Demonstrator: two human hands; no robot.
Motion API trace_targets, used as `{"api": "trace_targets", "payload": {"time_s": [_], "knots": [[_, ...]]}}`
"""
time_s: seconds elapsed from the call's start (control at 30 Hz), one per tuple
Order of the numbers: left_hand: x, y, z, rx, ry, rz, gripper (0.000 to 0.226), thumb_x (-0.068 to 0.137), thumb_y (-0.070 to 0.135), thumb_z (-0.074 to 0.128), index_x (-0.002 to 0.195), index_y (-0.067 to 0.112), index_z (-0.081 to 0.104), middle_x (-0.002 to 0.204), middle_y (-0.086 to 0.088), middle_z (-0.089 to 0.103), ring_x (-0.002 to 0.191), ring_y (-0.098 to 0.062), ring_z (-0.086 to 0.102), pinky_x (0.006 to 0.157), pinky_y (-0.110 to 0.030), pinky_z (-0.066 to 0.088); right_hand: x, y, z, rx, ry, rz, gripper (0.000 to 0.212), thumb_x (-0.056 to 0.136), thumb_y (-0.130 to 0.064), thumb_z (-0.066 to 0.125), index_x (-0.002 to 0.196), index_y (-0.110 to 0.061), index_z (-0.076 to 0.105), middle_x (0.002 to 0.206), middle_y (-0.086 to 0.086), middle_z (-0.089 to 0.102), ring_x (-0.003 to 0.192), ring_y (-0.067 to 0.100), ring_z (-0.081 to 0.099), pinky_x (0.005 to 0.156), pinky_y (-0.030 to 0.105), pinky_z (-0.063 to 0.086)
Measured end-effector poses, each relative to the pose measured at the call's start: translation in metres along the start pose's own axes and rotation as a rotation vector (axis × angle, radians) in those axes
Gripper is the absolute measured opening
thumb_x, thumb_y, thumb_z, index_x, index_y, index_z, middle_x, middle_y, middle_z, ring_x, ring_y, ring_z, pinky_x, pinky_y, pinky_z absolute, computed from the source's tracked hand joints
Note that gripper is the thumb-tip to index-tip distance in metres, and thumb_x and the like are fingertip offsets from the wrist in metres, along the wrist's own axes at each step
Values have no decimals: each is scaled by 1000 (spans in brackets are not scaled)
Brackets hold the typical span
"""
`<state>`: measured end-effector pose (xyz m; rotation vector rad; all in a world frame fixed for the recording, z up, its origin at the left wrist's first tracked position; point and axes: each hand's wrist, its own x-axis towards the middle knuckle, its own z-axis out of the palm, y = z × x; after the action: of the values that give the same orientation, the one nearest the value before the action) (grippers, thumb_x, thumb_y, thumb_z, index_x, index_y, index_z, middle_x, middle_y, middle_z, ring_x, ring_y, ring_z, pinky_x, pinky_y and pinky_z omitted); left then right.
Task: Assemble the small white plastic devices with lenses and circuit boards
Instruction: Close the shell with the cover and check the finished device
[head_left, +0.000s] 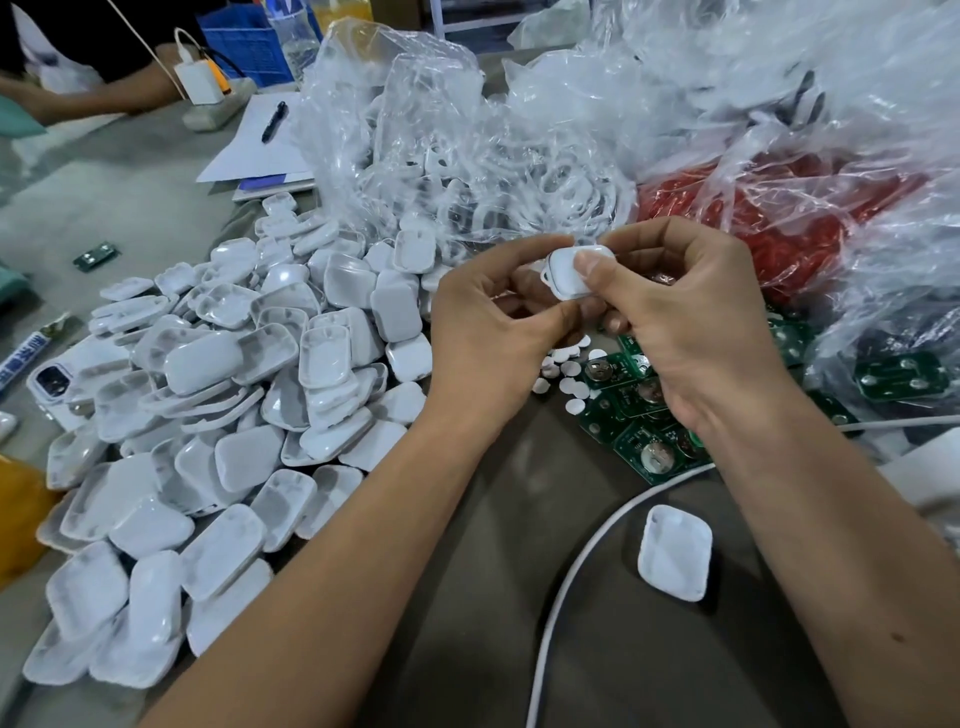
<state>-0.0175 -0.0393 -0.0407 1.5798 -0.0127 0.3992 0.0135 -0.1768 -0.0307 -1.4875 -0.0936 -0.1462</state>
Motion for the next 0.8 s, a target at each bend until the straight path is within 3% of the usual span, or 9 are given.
{"api": "trace_targets", "payload": {"time_s": [0.13, 0.23, 0.37, 0.5, 0.67, 0.8], "knots": [[-1, 2, 2, -46, -7, -60, 37, 79, 0, 85, 112, 12, 75, 64, -4, 65, 69, -24, 74, 69, -34, 62, 1, -2, -2, -57, 30, -26, 22, 85, -8, 84, 103, 0, 72, 86, 15, 73, 54, 4, 66, 47, 17, 50], [-1, 6, 0, -197, 7, -148, 18, 93, 8, 73, 110, 3, 72, 83, -25, 71, 71, -30, 75, 67, -34, 61, 1, -2, -2, -86, 23, -37, 23, 85, -12, 85, 103, -4, 73, 87, 15, 74, 57, 5, 66, 49, 17, 51], [0, 5, 0, -251, 39, -217, 12, 98, 10, 68, 99, -2, 71, 84, -17, 75, 66, -27, 74, 61, -30, 60, 0, 0, -1, -161, 14, -80, 24, 84, -16, 87, 106, -14, 77, 82, -1, 73, 65, 5, 70, 56, 18, 55], [0, 6, 1, -249, 68, -231, 14, 97, 5, 67, 100, -8, 69, 84, -19, 75, 64, -25, 74, 58, -28, 58, 0, 0, 0, -225, 9, -109, 23, 84, -20, 87, 105, -17, 79, 86, -1, 78, 72, 13, 76, 61, 23, 58], [-1, 7, 3, -234, 78, -199, 9, 97, 3, 67, 96, -7, 68, 76, -12, 72, 56, -19, 71, 54, -24, 56, -2, 1, 2, -220, 21, -117, 17, 85, -18, 86, 100, -17, 78, 82, -3, 77, 63, 6, 70, 59, 23, 56], [-1, 7, 3, -233, 71, -200, 10, 97, 3, 67, 97, -7, 68, 75, -10, 73, 56, -17, 71, 54, -23, 56, -1, 1, 2, -204, 30, -111, 20, 84, -18, 86, 102, -13, 78, 84, -1, 78, 69, 9, 74, 59, 20, 55]]}}
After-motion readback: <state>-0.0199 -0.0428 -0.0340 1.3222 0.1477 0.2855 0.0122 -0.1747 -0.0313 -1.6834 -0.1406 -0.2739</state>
